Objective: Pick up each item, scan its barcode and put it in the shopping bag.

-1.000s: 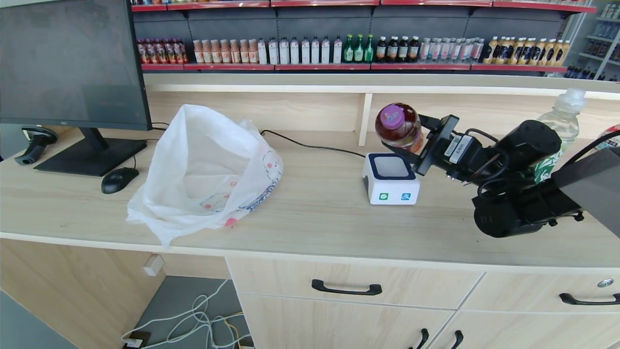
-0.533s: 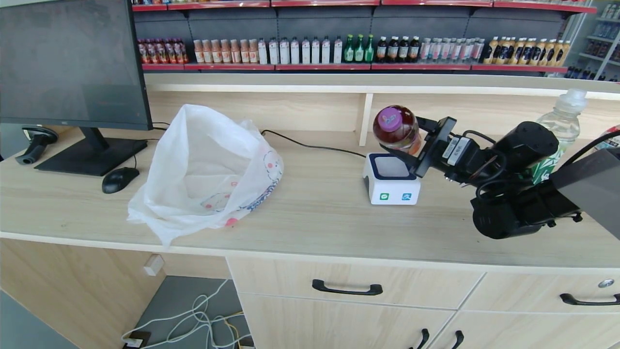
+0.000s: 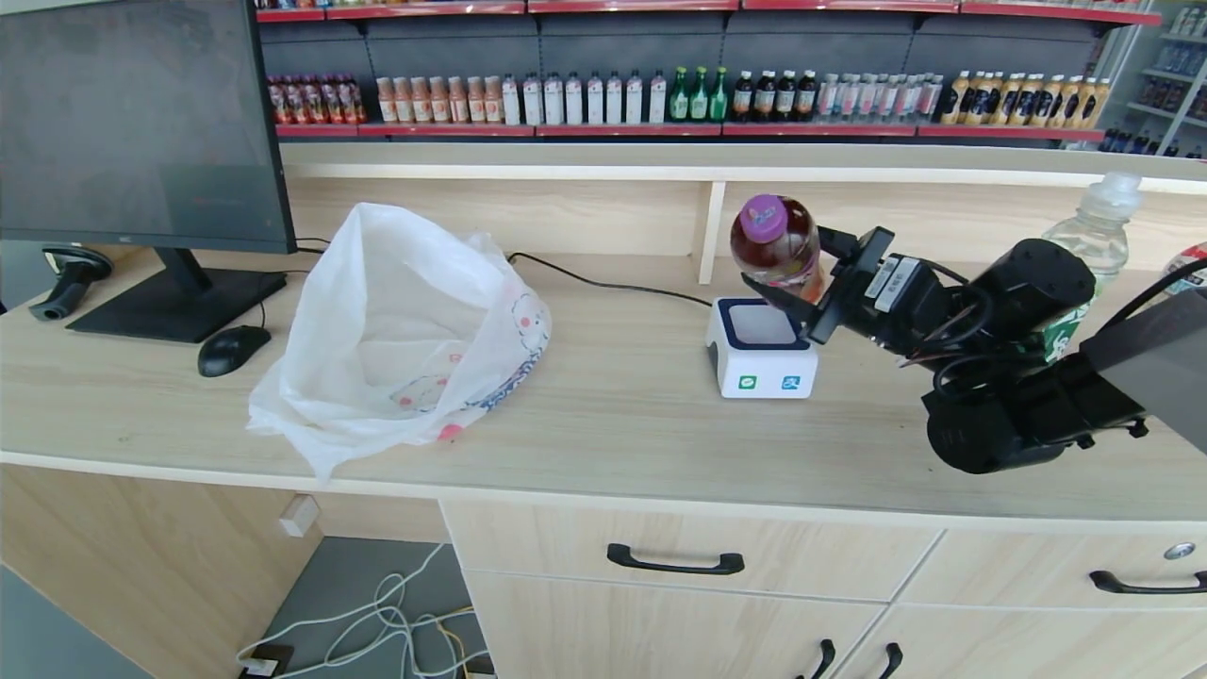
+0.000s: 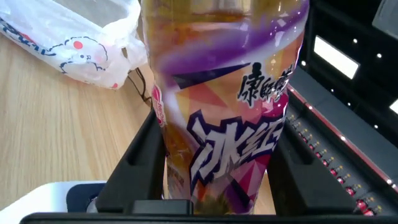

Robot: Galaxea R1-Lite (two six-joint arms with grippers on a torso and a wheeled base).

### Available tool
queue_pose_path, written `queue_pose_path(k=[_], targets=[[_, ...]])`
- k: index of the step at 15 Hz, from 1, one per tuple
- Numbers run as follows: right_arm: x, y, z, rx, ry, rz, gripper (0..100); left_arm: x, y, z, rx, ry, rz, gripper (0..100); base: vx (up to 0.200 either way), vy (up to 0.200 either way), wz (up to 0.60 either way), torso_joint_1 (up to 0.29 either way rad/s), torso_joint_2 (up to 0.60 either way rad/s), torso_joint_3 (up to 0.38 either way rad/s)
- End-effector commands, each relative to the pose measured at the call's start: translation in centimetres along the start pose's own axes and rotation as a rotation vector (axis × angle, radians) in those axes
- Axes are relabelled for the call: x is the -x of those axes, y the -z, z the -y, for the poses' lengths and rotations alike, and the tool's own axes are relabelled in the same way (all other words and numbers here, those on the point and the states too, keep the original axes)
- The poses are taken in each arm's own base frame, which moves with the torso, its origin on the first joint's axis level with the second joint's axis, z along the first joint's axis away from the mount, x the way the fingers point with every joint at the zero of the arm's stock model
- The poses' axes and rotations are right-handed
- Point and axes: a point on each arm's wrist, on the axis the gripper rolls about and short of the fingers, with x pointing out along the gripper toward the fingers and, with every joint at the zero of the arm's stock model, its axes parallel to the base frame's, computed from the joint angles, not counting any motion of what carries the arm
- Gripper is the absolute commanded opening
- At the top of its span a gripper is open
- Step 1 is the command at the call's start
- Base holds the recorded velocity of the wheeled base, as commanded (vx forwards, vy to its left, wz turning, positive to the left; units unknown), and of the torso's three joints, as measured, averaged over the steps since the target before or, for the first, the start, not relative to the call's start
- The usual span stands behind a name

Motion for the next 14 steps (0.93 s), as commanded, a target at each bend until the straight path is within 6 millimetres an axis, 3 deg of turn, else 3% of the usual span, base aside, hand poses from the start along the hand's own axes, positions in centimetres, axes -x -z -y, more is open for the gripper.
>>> queue_pose_path(k=[1, 5, 9, 14], targets=[[-0.1, -2.7, 0.5, -0.034, 0.023, 0.006, 0, 0.0, 0.0, 0.0, 0.0, 0.0, 0.001, 100, 0.0, 0.0, 0.0, 0.0, 0.0, 0.0], [1.8, -6.7, 1.9, -0.149, 0.156, -0.082, 0, 0.0, 0.0, 0.0, 0.0, 0.0, 0.001, 100, 0.0, 0.0, 0.0, 0.0, 0.0, 0.0], [4.8, -9.9, 0.9, -0.282, 0.208, -0.173, 0, 0.0, 0.0, 0.0, 0.0, 0.0, 0.001, 100, 0.0, 0.0, 0.0, 0.0, 0.0, 0.0], [6.5, -12.1, 0.6, -0.45, 0.27, -0.2, 0, 0.0, 0.0, 0.0, 0.0, 0.0, 0.001, 100, 0.0, 0.0, 0.0, 0.0, 0.0, 0.0]])
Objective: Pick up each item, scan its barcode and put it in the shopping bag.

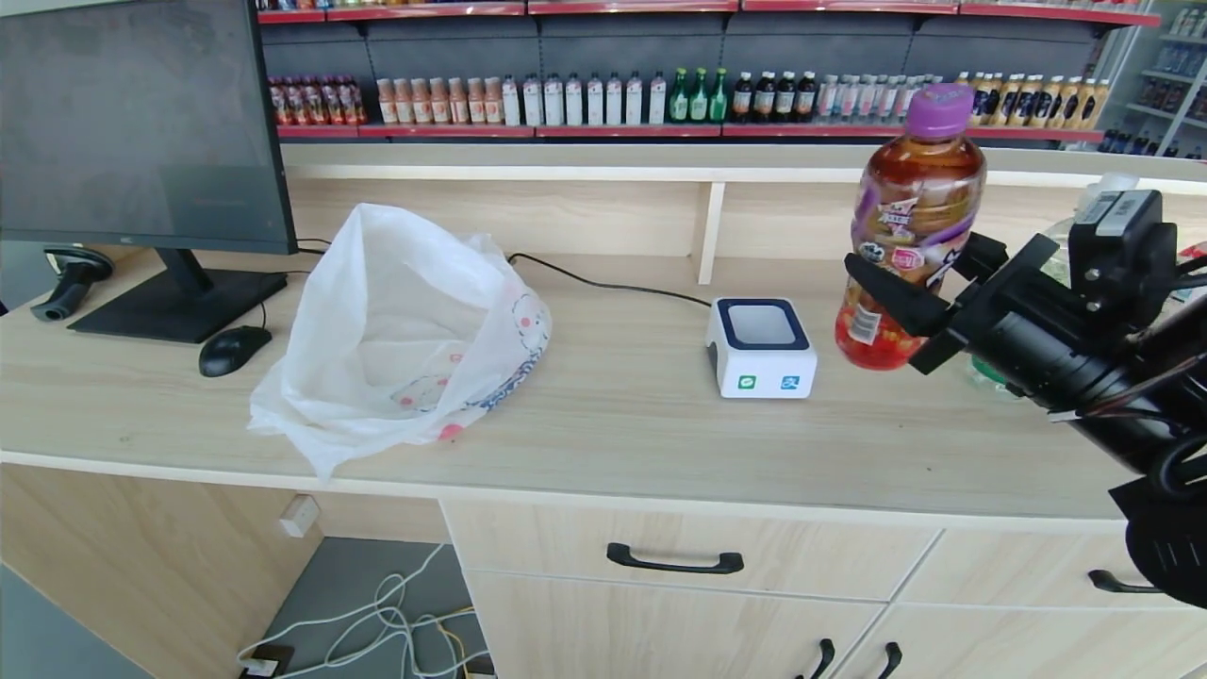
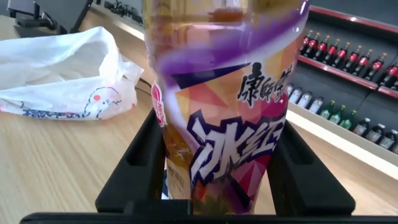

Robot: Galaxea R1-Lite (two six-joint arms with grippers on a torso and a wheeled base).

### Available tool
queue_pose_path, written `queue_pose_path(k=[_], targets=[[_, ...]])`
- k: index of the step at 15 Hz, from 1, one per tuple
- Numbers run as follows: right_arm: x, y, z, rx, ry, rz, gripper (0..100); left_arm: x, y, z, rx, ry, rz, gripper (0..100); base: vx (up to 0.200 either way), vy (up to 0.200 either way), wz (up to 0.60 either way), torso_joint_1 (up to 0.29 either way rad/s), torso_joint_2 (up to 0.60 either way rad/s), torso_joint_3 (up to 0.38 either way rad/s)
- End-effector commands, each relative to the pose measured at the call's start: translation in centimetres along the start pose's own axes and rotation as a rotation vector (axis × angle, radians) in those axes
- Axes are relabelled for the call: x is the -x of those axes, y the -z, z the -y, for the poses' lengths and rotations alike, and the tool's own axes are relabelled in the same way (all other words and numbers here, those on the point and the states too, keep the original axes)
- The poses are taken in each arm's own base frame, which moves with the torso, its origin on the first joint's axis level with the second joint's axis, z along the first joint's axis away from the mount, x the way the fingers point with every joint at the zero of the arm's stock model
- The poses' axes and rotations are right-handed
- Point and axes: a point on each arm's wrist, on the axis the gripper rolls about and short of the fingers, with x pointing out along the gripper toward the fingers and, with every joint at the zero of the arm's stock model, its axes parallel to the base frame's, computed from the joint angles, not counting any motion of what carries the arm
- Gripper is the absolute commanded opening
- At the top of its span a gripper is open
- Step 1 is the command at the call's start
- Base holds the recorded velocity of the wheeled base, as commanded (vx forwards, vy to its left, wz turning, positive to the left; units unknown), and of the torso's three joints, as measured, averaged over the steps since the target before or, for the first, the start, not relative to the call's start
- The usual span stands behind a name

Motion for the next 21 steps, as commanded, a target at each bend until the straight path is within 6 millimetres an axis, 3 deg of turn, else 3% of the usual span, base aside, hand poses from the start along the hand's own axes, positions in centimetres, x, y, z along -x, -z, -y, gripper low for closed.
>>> queue_pose_path(k=[1, 5, 11, 15, 21], targets=[[0.6, -1.2, 0.2, -0.017, 0.016, 0.019, 0, 0.0, 0.0, 0.0, 0.0, 0.0, 0.001, 100, 0.0, 0.0, 0.0, 0.0, 0.0, 0.0], [1.6, -1.2, -0.1, -0.124, 0.087, -0.019, 0, 0.0, 0.0, 0.0, 0.0, 0.0, 0.001, 100, 0.0, 0.0, 0.0, 0.0, 0.0, 0.0], [7.2, 0.9, -3.1, -0.332, 0.184, -0.252, 0, 0.0, 0.0, 0.0, -0.002, 0.0, 0.001, 100, 0.0, 0.0, 0.0, 0.0, 0.0, 0.0], [7.3, 0.8, -2.8, -0.339, 0.305, -0.262, 0, 0.0, 0.0, 0.0, -0.002, 0.0, 0.001, 100, 0.0, 0.0, 0.0, 0.0, 0.0, 0.0], [7.4, 0.4, -2.4, -0.361, 0.428, -0.253, 0, 0.0, 0.0, 0.0, 0.0, 0.0, 0.001, 100, -0.2, 0.0, 0.0, 0.002, 0.0, 0.003]])
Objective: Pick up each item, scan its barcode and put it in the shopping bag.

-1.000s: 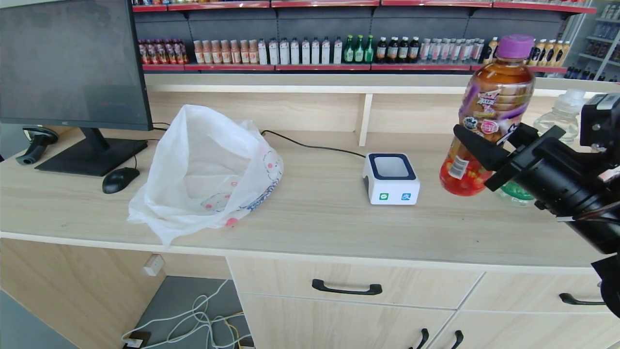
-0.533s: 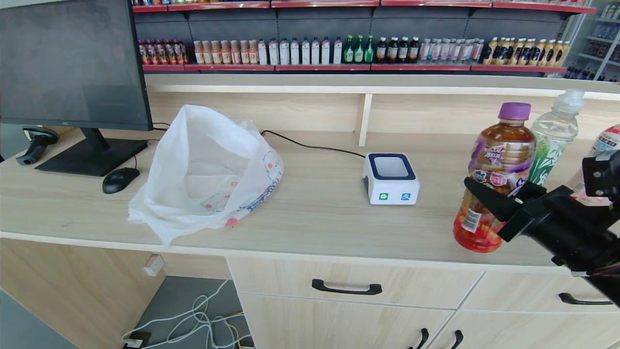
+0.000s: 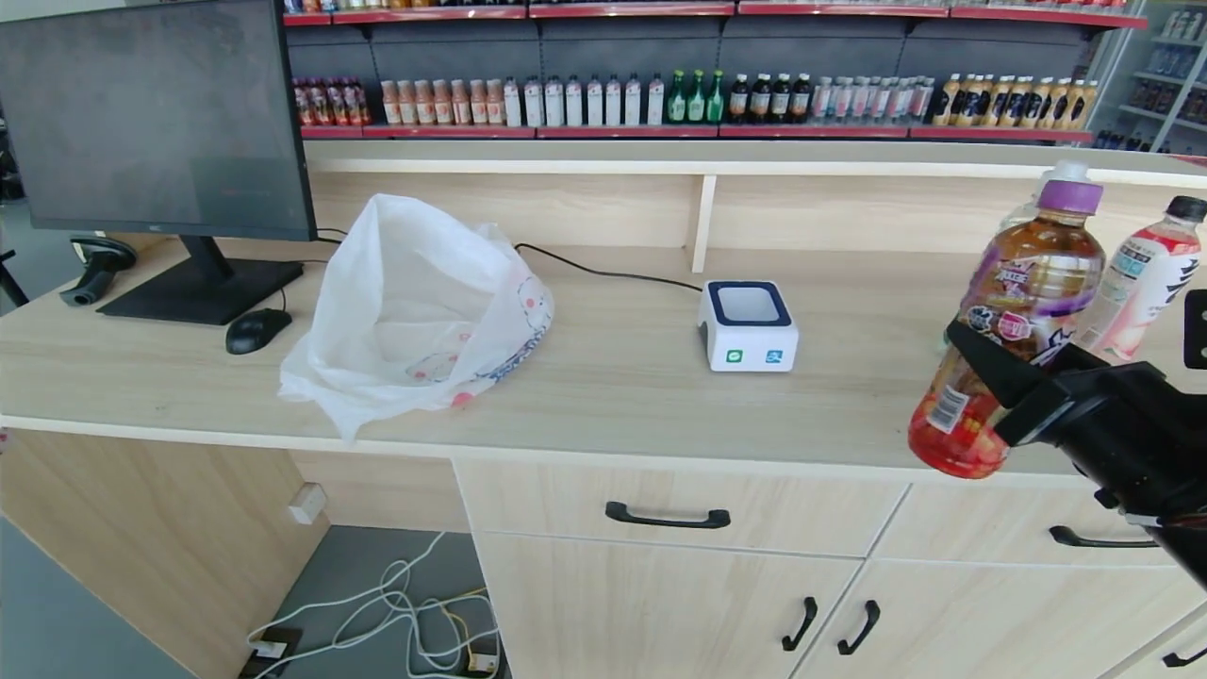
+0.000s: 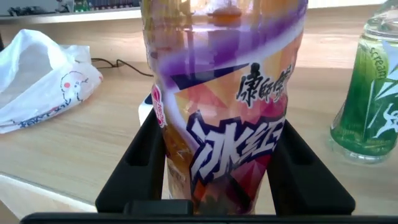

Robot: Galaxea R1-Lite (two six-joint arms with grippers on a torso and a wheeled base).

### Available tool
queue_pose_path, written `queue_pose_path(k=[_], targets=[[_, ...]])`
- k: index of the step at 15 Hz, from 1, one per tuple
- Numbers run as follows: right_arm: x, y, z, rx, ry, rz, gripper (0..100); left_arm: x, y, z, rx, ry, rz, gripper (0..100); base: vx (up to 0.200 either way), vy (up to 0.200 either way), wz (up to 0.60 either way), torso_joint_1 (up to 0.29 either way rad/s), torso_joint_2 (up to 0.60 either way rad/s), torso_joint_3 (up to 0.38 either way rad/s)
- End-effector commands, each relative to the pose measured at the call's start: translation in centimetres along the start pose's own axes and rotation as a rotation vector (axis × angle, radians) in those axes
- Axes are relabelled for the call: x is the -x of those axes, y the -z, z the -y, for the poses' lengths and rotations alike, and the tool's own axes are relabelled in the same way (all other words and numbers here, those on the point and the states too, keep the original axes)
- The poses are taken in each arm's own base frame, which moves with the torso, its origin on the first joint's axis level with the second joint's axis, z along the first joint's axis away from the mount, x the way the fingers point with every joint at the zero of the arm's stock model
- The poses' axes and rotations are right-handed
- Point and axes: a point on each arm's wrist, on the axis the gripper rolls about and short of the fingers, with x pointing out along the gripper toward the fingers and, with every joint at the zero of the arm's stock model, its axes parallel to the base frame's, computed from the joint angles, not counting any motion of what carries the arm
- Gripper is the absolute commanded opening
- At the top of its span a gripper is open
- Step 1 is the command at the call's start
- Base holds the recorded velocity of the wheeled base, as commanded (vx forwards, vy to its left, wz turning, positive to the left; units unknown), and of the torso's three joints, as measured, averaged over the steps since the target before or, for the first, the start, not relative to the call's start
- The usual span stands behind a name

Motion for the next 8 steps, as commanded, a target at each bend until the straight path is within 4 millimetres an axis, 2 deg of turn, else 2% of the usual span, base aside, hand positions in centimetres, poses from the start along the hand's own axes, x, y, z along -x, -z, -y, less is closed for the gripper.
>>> queue_pose_path(k=[1, 6, 8], targets=[[-0.12, 0.08, -0.04, 0.002, 0.003, -0.003, 0, 0.0, 0.0, 0.0, 0.0, 0.0, 0.0, 100, 0.0, 0.0, 0.0, 0.0, 0.0, 0.0], [-0.31, -0.53, -0.06, 0.007, 0.003, 0.026, 0, 0.0, 0.0, 0.0, 0.002, 0.0, 0.0, 100, 0.0, 0.0, 0.0, 0.0, 0.0, 0.0], [-0.57, -0.88, -0.06, 0.01, 0.002, 0.044, 0, 0.0, 0.0, 0.0, 0.002, 0.0, 0.0, 100, 0.0, 0.2, 0.0, 0.007, 0.0, 0.0]])
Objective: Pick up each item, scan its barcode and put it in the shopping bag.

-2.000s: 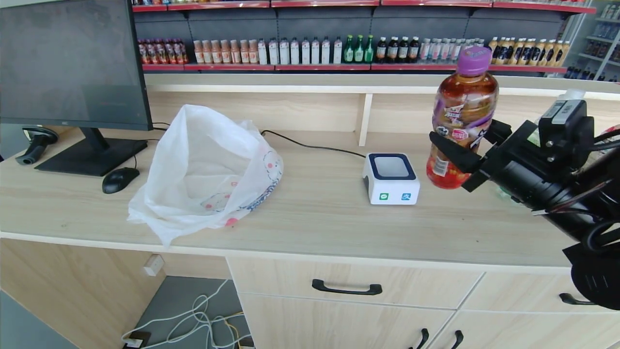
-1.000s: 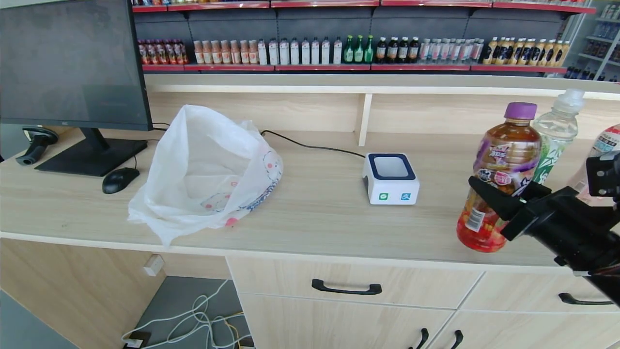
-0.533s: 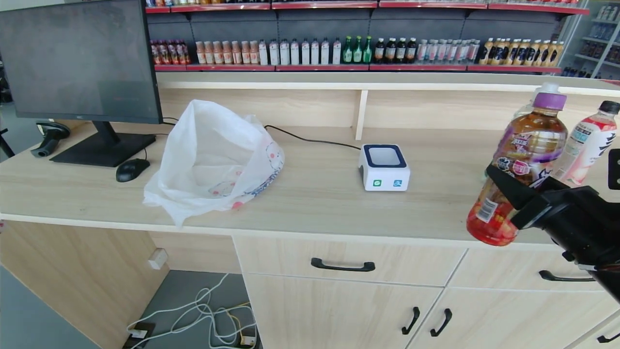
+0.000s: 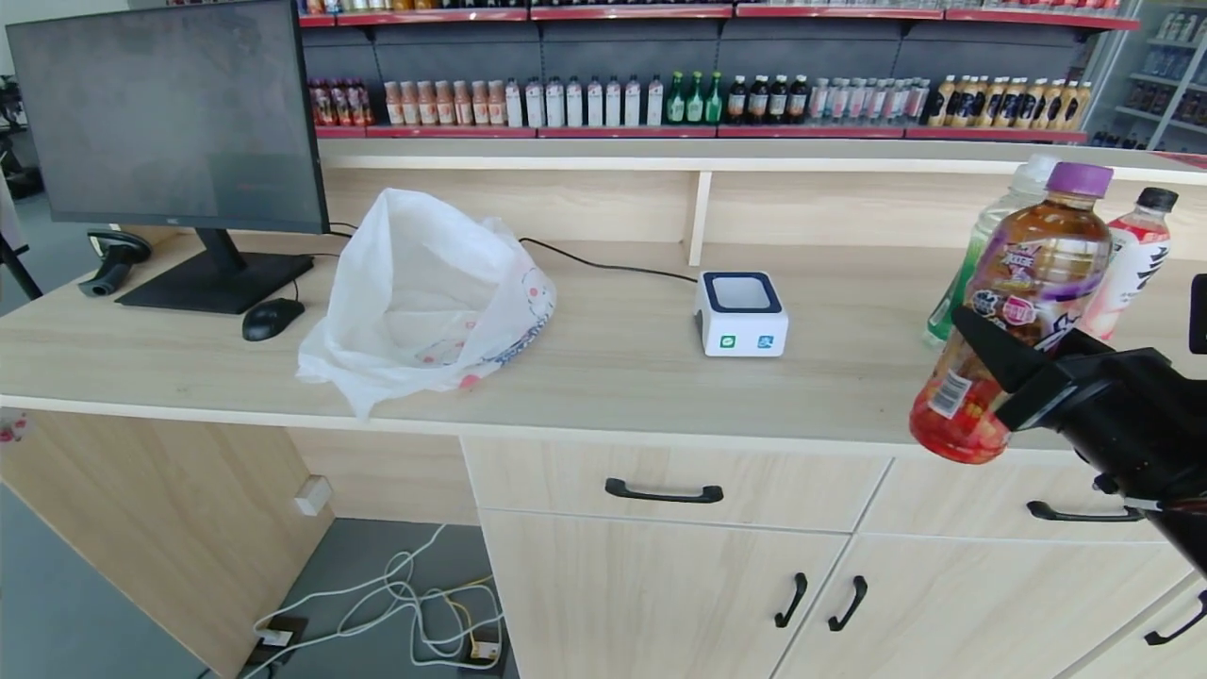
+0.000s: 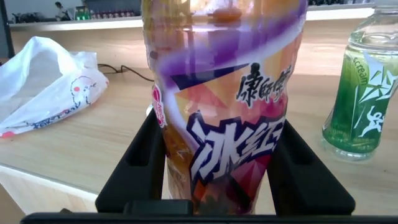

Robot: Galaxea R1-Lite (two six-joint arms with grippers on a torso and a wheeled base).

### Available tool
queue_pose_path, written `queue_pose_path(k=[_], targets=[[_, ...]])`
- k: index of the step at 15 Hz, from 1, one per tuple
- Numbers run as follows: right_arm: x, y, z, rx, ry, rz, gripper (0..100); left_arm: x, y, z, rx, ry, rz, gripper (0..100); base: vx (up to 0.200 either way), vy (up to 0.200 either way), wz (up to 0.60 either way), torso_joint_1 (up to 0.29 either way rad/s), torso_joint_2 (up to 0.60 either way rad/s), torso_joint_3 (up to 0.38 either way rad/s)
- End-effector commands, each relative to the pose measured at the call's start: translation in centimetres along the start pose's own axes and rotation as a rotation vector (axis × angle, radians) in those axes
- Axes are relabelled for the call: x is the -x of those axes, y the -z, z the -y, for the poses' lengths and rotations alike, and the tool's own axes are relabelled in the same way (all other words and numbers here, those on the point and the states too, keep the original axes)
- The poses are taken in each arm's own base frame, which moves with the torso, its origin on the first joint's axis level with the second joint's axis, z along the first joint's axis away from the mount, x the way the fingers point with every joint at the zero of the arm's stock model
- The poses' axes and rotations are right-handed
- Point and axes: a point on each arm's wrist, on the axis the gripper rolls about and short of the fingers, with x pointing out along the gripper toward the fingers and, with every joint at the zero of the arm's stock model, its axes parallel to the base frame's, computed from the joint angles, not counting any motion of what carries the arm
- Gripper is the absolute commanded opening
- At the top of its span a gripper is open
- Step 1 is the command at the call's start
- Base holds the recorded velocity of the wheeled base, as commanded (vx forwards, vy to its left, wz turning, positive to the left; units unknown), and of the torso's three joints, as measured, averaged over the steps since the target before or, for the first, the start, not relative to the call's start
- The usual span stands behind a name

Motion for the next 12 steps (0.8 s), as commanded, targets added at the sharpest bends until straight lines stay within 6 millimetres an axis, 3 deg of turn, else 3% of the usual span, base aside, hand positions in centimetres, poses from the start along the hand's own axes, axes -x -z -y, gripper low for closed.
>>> queue_pose_path(k=[1, 12], targets=[[-0.14, -0.31, -0.01, 0.001, -0.001, 0.016, 0, 0.0, 0.0, 0.0, 0.0, 0.0, 0.0, 100, 0.0, 0.2, 0.0, -0.017, 0.0, 0.007], [-0.98, -0.43, -0.48, -0.002, -0.023, 0.032, 0, 0.0, 0.0, 0.0, 0.003, 0.0, 0.0, 100, 0.0, 0.2, 0.0, 0.007, 0.0, 0.001]])
